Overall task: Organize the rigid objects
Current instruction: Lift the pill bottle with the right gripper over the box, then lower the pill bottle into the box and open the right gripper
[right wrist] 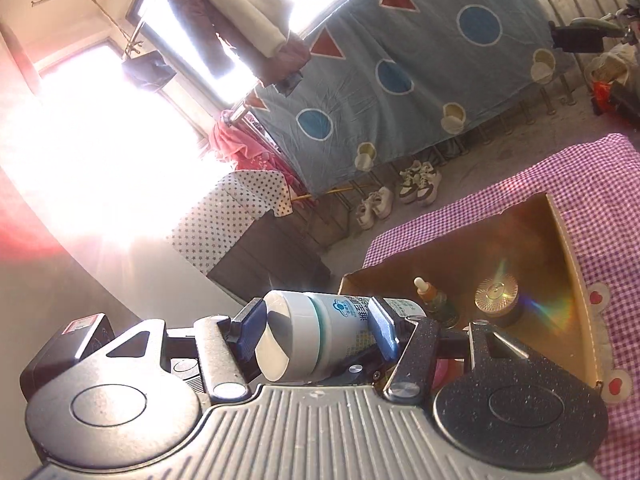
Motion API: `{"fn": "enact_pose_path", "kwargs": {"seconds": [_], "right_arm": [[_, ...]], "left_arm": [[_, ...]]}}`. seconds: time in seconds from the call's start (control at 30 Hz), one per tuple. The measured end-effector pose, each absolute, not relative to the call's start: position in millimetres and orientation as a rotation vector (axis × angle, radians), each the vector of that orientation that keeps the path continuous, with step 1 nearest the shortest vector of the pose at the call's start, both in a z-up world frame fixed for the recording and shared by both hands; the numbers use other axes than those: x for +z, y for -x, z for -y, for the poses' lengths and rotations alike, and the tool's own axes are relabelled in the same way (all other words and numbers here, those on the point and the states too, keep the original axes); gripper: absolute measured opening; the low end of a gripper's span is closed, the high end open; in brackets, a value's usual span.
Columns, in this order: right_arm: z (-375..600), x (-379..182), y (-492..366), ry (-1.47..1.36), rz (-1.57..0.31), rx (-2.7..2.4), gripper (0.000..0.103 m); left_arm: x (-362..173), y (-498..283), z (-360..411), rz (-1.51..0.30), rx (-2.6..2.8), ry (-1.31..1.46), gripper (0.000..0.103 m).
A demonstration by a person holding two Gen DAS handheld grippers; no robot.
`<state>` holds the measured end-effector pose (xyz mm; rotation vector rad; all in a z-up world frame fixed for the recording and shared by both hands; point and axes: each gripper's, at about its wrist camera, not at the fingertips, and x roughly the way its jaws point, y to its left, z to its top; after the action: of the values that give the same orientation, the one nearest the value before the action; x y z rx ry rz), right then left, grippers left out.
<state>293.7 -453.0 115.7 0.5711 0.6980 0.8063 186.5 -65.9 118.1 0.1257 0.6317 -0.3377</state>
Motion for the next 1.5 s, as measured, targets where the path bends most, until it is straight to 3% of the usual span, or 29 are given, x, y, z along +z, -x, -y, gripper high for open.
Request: {"fn": "enact_pose_path", "kwargs": {"seconds": [0.4, 0.63, 0.9, 1.4, 1.5], "right_arm": [[482.9, 22.2, -360.4, -0.585, -0.889, 0.667, 0.060], [495.2, 15.4, -368.0, -0.560, -0.859, 0.649, 0.067], [506.5, 11.0, -367.1, -0.599, -0.828, 0.663, 0.065], [543.0, 38.5, -331.8, -0.689, -0.690, 0.625, 0.067], [549.3, 48.9, -313.2, -0.697, -0.657, 0.620, 0.069]], "left_arm": [[34.5, -248.4, 99.4, -0.929, -0.444, -0.087, 0.053], [27.7, -256.0, 113.0, -0.987, -0.439, -0.119, 0.053], [28.6, -252.9, 119.0, -0.975, -0.425, -0.148, 0.056], [68.4, -206.1, 109.0, -0.786, -0.383, -0.123, 0.087], [82.1, -195.3, 95.0, -0.747, -0.372, -0.094, 0.098]]}}
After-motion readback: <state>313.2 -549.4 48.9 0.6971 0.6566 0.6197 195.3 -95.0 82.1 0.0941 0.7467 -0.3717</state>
